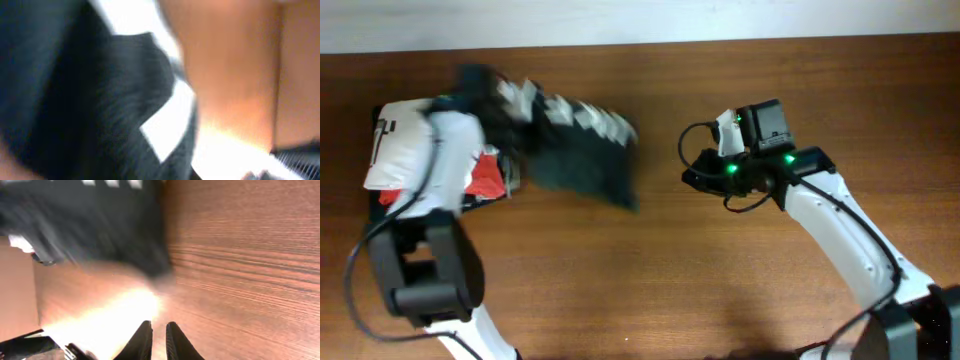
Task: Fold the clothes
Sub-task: 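Carry the folded shirt left with the left gripper onto the clothes stack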
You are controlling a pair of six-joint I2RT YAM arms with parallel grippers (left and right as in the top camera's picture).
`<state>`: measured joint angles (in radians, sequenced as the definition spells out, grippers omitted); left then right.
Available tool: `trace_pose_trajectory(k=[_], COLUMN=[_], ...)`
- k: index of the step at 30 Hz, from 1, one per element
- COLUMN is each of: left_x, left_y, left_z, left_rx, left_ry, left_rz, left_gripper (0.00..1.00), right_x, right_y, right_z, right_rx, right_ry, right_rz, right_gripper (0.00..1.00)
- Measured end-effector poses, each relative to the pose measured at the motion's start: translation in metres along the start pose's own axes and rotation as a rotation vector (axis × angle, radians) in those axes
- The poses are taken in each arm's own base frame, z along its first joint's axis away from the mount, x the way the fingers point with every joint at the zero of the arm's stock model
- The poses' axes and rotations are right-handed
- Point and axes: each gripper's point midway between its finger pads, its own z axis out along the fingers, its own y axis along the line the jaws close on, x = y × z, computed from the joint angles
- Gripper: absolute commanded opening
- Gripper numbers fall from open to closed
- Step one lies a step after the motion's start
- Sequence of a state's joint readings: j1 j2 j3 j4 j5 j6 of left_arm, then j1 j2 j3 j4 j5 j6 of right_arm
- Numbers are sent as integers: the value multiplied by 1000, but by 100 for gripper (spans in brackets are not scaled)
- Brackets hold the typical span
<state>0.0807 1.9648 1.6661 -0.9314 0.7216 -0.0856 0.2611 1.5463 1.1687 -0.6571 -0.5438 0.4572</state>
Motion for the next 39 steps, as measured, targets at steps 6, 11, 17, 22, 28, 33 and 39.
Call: trace_pose_trajectory(k=[6, 11, 17, 22, 28, 33, 39], left_x=[-124, -86, 0, 7, -19, 13, 48], left_y=[34, 143, 190, 159, 241, 196, -53], left_z=[-137, -192, -209, -259, -153, -162, -282], left_rx=[-146, -501, -653, -618, -679, -599, -549], left_ry=[-541, -513, -274, -370, -202, -102, -467], left_rz=[75, -125, -366, -368, -292, -306, 211], left_gripper=[0, 9, 99, 3, 1, 64, 99], right_x=[10, 13, 18, 21, 20, -2, -22], right_y=[-4, -6, -12, -15, -18, -3, 90], right_z=[-1, -1, -2, -2, -2, -15, -185], right_rx=[19, 27, 57, 70, 86, 84, 78], right_ry=[36, 49, 65, 73, 66, -1, -456], right_rz=[16, 25, 40, 44, 43, -17, -437], right_gripper=[15, 15, 19, 20, 20, 20, 99])
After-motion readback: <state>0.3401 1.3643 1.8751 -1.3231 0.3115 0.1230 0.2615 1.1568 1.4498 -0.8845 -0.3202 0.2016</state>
